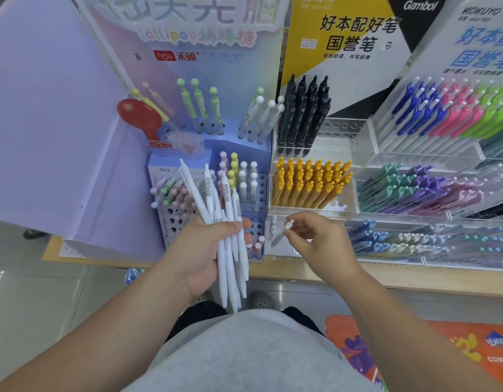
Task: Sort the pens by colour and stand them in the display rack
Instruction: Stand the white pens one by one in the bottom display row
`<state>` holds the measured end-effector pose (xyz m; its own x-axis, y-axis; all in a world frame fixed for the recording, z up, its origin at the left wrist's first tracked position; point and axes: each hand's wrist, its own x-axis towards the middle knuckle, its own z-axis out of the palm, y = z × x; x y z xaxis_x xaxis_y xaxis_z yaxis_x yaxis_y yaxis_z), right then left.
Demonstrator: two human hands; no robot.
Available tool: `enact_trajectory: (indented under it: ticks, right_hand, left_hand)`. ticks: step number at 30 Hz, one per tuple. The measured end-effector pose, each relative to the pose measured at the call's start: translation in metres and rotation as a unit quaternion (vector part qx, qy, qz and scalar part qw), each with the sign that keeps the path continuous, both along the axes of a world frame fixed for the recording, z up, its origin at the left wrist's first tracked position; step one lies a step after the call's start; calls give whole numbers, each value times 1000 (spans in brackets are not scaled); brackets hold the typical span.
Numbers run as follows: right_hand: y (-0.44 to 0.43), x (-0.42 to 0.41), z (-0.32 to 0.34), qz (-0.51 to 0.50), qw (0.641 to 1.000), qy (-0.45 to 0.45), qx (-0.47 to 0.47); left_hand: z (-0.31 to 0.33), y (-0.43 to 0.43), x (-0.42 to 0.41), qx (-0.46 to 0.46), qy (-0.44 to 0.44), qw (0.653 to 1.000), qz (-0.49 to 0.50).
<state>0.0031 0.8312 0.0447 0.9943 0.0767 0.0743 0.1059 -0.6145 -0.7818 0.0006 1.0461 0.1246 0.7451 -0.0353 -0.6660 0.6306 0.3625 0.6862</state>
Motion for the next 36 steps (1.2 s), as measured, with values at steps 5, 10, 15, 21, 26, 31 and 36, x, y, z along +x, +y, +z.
enact_trajectory:
  ticks: [5, 10, 15, 21, 26, 31, 36]
  right_hand:
    - [2, -4, -10, 41, 998, -30, -35]
    - [9, -1, -17, 67, 996, -41, -52]
    - [11, 2, -16, 94, 989, -67, -92]
    - [13, 3, -16, 118, 987, -59, -95]
    - [14, 3, -14, 149, 981, -52, -113]
    - [5, 2, -15, 129, 983, -50, -120]
    - [5, 5, -18, 149, 979, -36, -133]
  left_hand:
    - [0, 1, -1, -5, 9, 1000, 11]
    - [-1, 0, -2, -4, 15, 1000, 11]
    - [0, -1, -3, -6, 18, 1000, 8]
    - [0, -1, -4, -5, 19, 1000, 12]
    - [3, -1, -4, -11, 26, 1000, 3]
    - [2, -1, -3, -14, 24, 1000, 4]
    - [1, -2, -5, -15, 27, 1000, 8]
